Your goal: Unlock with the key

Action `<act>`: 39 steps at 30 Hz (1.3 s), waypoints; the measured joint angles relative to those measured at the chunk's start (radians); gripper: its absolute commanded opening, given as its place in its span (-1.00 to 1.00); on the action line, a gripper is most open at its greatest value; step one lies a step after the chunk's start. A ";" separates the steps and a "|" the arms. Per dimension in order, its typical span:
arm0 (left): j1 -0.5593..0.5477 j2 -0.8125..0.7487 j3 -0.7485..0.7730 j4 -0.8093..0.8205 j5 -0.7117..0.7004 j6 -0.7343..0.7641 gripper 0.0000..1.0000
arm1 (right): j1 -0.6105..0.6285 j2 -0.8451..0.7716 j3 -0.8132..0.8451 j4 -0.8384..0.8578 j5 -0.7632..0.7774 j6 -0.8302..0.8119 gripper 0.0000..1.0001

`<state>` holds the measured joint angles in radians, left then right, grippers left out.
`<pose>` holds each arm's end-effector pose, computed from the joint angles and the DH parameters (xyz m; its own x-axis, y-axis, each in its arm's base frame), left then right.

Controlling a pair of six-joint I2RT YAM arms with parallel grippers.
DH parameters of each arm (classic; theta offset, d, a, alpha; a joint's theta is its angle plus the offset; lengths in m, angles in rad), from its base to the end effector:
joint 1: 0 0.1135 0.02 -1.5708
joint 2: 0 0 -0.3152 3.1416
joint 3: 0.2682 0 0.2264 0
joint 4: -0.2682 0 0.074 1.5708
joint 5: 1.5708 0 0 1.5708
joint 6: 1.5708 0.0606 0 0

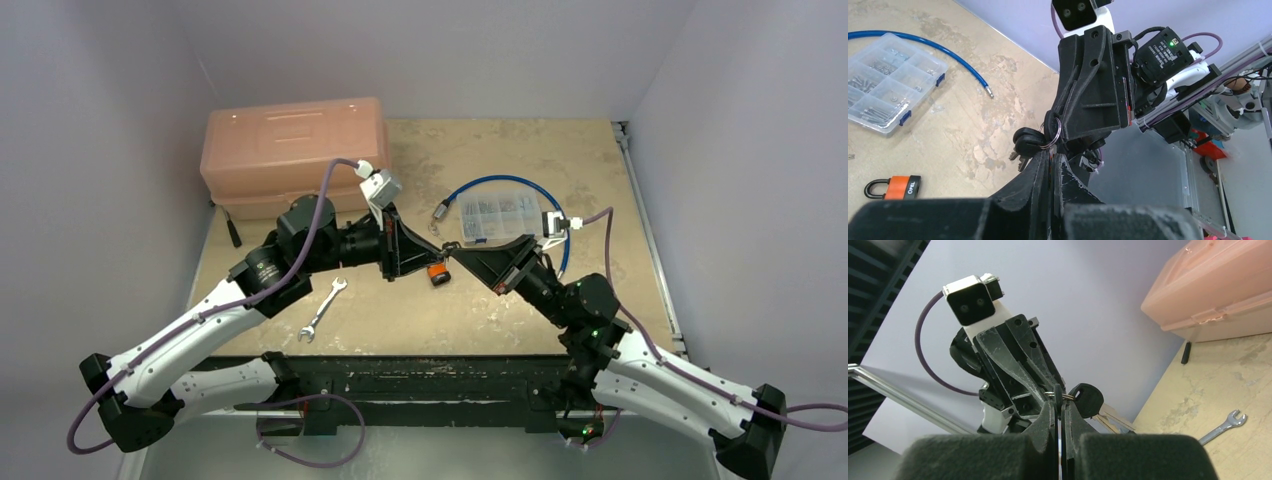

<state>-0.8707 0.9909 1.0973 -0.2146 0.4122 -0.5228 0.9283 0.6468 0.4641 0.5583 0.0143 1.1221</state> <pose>0.1018 -0.1585 0.4460 -0.5383 -0.0711 -0.8398 0.7947 0.2888 -0.5339 0.0721 0.0950 0.3722 -0.6187 0.6768 -0.3988 -0.5418 -0.0001 0.8405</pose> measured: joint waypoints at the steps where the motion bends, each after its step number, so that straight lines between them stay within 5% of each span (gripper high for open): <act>1: 0.000 0.000 0.000 0.002 0.000 -0.002 -1.00 | 0.000 0.000 0.001 -0.003 0.002 0.000 -0.24; 2: 0.000 0.001 0.000 -0.001 -0.003 -0.006 -1.00 | 0.000 -0.001 0.011 -0.030 0.008 -0.002 0.20; 5: -0.001 0.023 0.016 -0.043 -0.029 -0.009 -1.00 | 0.002 0.005 0.107 -0.225 0.075 -0.025 0.49; 13: 0.000 0.116 0.060 -0.355 -0.116 0.011 -1.00 | 0.003 0.108 0.414 -0.835 0.336 -0.083 0.42; 18: 0.000 0.123 0.043 -0.486 -0.114 0.019 -1.00 | 0.002 0.169 0.473 -0.995 0.368 -0.167 0.39; 30: -0.002 0.137 0.028 -0.645 -0.010 0.158 -1.00 | -0.018 0.443 0.678 -1.105 0.033 -0.429 0.50; 39: -0.007 0.134 0.048 -0.703 -0.003 0.355 -1.00 | -0.072 0.687 0.731 -1.180 -0.328 -0.381 0.48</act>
<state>-0.8780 1.1244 1.1458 -0.9176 0.4095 -0.1677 0.8558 1.3342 1.1954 -0.6212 -0.3138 0.7410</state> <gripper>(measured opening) 0.041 0.765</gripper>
